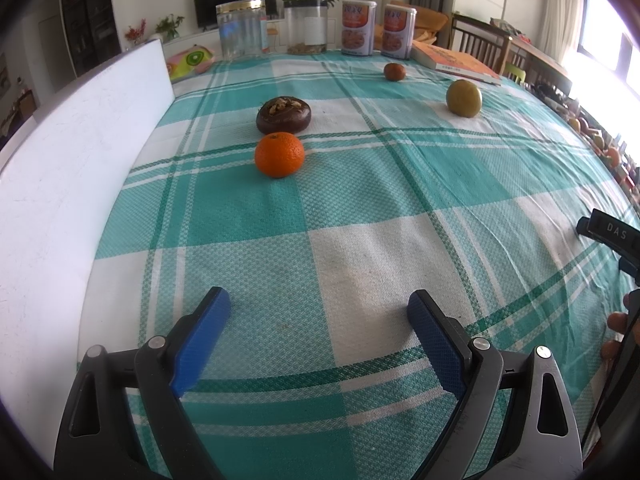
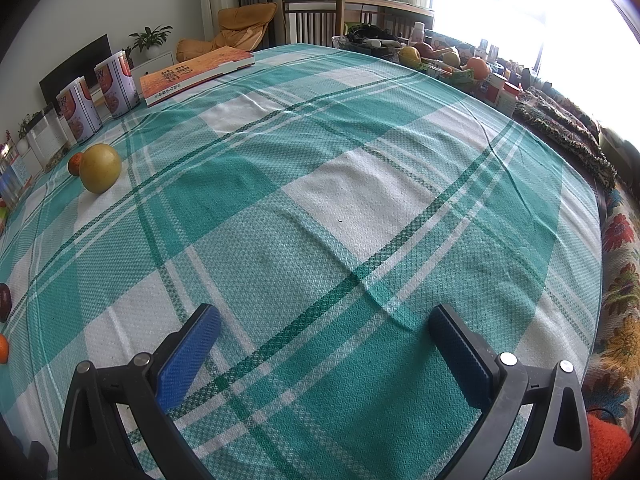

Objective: Organize fruits
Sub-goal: 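Grasp the orange with the left tool while the right grasps the dark brown fruit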

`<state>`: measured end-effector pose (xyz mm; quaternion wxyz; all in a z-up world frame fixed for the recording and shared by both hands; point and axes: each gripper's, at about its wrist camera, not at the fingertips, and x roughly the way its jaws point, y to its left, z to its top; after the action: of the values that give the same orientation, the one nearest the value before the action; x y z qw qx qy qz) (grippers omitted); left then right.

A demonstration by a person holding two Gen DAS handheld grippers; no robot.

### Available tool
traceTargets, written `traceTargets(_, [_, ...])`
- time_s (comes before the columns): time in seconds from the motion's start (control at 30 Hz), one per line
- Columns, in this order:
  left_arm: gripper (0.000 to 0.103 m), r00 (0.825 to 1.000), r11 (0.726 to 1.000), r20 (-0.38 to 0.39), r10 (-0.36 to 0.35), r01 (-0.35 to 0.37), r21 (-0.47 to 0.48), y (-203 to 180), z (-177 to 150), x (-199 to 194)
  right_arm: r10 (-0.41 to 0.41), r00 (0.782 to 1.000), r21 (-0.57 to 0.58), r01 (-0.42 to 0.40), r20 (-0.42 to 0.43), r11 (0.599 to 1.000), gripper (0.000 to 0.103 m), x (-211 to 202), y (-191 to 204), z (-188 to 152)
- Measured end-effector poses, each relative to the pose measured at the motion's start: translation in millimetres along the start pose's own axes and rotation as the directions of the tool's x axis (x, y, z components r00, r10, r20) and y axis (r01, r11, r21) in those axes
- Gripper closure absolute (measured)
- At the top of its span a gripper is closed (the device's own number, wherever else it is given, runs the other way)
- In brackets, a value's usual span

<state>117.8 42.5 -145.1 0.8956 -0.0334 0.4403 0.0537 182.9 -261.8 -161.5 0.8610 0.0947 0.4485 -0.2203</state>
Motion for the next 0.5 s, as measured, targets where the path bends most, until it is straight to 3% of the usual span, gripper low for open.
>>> traceTargets(0.1, [0.011,1.0,1.0,0.002,-0.009,0.009,-0.003,1,0,-1,0.002,1.0,0.001,-0.002,0.0,1.0,0.0,0,0,0])
traceTargets(0.3, [0.011,0.99,0.986,-0.006,-0.143,0.142,-0.083,27,3,-18,0.008,1.0,0.0,-0.008,0.001,1.0,0.0,0,1,-1])
traceTargets(0.43, [0.011,0.995,0.986,0.032,-0.1,0.103,-0.135,36,35,-21,0.009,1.0,0.001,-0.009,0.001,1.0,0.0,0,0,-1])
traceTargets(0.5, [0.011,0.997,0.984,0.003,-0.08,0.079,-0.16,35,56,-8,0.016,1.0,-0.006,-0.016,0.002,1.0,0.0,0,0,-1])
